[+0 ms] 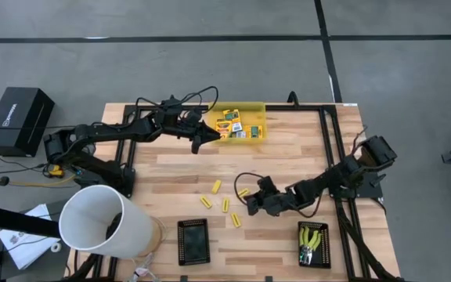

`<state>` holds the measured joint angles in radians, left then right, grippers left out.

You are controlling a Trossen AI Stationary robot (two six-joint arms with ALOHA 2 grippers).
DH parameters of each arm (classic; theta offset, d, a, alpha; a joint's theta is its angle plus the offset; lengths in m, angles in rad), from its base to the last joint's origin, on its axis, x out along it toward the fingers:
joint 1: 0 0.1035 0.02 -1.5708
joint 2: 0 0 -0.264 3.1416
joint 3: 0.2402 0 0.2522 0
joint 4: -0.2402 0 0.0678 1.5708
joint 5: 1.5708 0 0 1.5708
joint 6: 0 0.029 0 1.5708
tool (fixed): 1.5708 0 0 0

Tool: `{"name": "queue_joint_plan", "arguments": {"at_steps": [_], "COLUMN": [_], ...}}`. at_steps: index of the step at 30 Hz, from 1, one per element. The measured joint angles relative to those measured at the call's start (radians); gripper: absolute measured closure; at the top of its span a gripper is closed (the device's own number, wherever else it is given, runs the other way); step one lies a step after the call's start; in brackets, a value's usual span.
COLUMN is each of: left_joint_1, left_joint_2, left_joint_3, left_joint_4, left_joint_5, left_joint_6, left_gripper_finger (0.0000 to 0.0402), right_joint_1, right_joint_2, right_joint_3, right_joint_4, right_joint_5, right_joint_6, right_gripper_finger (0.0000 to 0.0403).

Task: Pick & Place School Supplies
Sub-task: Put the yellow eraser into the left black bin

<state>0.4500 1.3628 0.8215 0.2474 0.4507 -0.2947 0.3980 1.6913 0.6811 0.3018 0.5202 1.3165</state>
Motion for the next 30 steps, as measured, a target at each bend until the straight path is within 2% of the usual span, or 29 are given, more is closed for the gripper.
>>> {"name": "queue_joint_plan", "arguments": {"at_steps": [6, 11, 16, 19, 30], "left_joint_1": [0.0, 0.0, 0.0, 0.0, 0.0], "left_joint_2": [0.0, 0.0, 0.006, 0.006, 0.007], "left_joint_3": [0.0, 0.0, 0.001, 0.001, 0.001], "left_joint_4": [0.001, 0.001, -0.003, 0.0, -0.001], "left_joint_5": [-0.003, -0.036, -0.04, -0.04, -0.039], "left_joint_6": [0.002, 0.033, 0.056, 0.063, 0.1], "left_gripper_finger": [0.0325, 0.0325, 0.0325, 0.0325, 0.0325], "right_joint_1": [-0.026, -0.056, -0.071, -0.087, -0.173], "right_joint_2": [-0.007, -0.007, -0.007, -0.007, -0.007], "right_joint_3": [0.001, 0.001, 0.028, 0.052, 0.098], "right_joint_4": [0.002, -0.019, -0.158, -0.194, -0.239], "right_joint_5": [-0.017, -0.105, -0.144, -0.187, -0.185], "right_joint_6": [0.047, 0.126, 0.228, 0.232, 0.221], "right_gripper_finger": [0.0403, 0.0403, 0.0403, 0.0403, 0.0403]}}
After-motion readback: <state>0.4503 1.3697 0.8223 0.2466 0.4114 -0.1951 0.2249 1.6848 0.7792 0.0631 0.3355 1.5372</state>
